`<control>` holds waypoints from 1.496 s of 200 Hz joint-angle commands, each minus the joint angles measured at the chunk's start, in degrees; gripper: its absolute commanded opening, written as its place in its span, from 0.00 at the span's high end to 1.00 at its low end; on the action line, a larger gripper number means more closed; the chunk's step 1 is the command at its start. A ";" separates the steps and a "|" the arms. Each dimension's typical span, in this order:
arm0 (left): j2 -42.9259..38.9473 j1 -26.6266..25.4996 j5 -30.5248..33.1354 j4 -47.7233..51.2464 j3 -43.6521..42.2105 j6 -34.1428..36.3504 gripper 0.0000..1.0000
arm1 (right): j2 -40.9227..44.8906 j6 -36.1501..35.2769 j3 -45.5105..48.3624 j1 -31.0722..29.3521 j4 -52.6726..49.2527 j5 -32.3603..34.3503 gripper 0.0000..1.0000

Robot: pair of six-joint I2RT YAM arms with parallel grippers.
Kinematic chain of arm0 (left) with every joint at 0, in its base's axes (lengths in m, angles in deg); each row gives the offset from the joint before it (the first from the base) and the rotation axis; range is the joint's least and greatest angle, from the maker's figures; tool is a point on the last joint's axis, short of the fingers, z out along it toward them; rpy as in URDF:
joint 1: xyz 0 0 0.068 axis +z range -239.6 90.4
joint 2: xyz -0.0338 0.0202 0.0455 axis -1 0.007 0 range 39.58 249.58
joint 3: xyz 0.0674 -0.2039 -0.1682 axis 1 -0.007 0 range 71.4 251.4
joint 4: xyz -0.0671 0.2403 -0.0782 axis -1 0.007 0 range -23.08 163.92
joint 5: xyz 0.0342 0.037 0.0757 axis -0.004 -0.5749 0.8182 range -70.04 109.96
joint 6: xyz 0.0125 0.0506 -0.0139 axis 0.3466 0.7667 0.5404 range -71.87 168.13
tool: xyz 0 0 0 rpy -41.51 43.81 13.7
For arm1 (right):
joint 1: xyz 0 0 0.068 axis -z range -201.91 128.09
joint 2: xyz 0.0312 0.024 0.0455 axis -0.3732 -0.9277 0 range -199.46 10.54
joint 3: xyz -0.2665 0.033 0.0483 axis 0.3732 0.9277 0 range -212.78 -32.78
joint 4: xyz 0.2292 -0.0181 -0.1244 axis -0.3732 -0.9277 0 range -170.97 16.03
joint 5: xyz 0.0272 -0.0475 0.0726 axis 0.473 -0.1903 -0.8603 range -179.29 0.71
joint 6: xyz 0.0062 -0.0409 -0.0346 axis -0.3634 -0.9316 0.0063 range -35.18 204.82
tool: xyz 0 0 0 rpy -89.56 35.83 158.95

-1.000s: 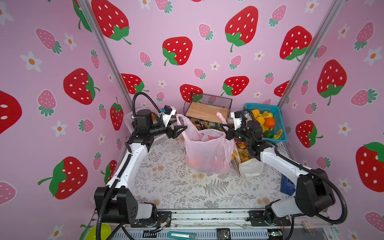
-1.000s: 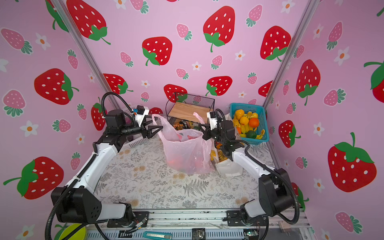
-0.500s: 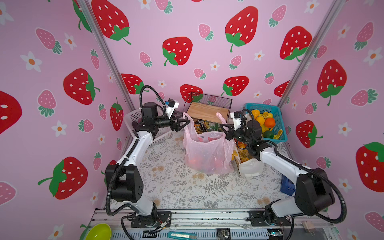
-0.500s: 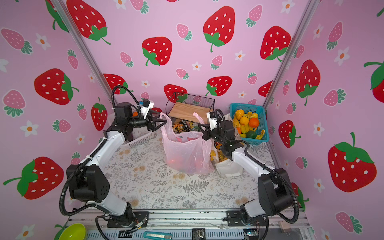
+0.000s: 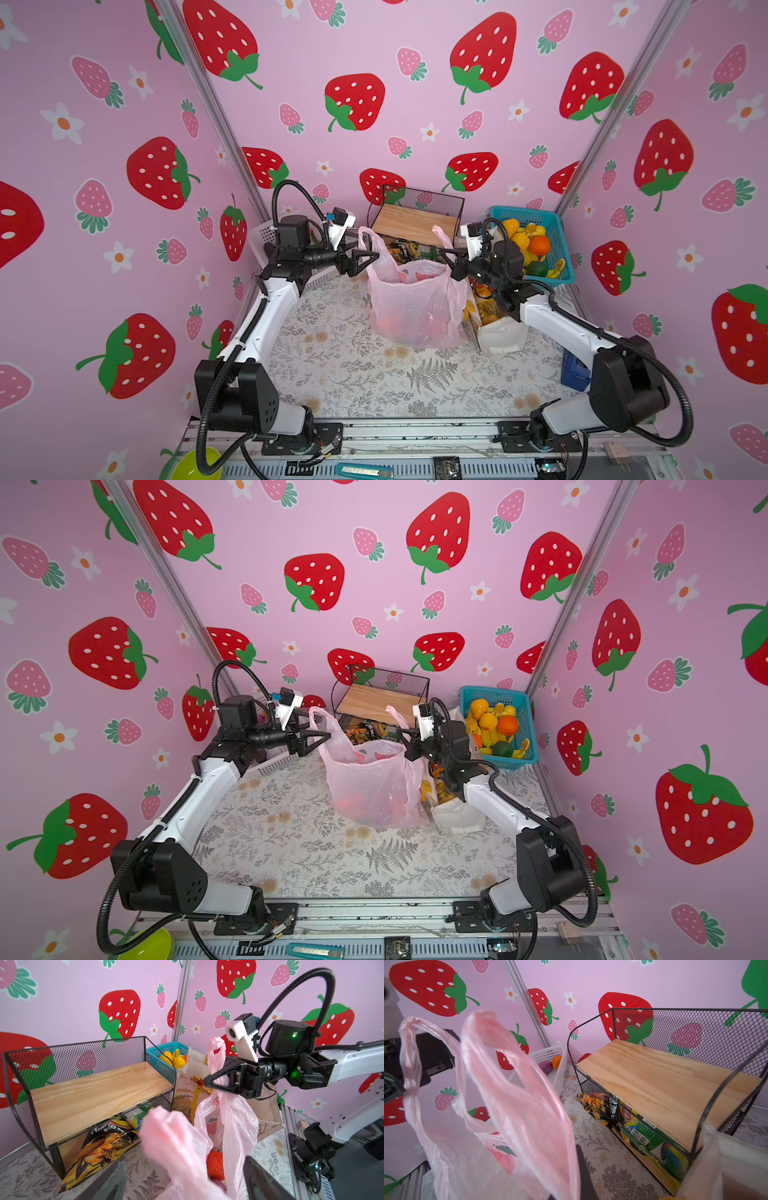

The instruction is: Place the mixed food into the grocery bags and tie them

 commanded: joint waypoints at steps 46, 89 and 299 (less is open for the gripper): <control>9.40 -4.30 -3.89 -3.69 12.97 -2.21 0.14 | 0.10 0.47 -0.37 0.37 1.02 -1.05 1.00; 10.68 -5.94 -1.65 -7.37 14.23 -5.87 0.45 | 0.63 0.57 -0.94 0.36 0.81 -1.55 1.00; -25.72 -14.57 40.34 8.68 -7.73 -32.41 1.00 | 5.54 -10.60 -4.21 0.14 -18.65 12.52 0.63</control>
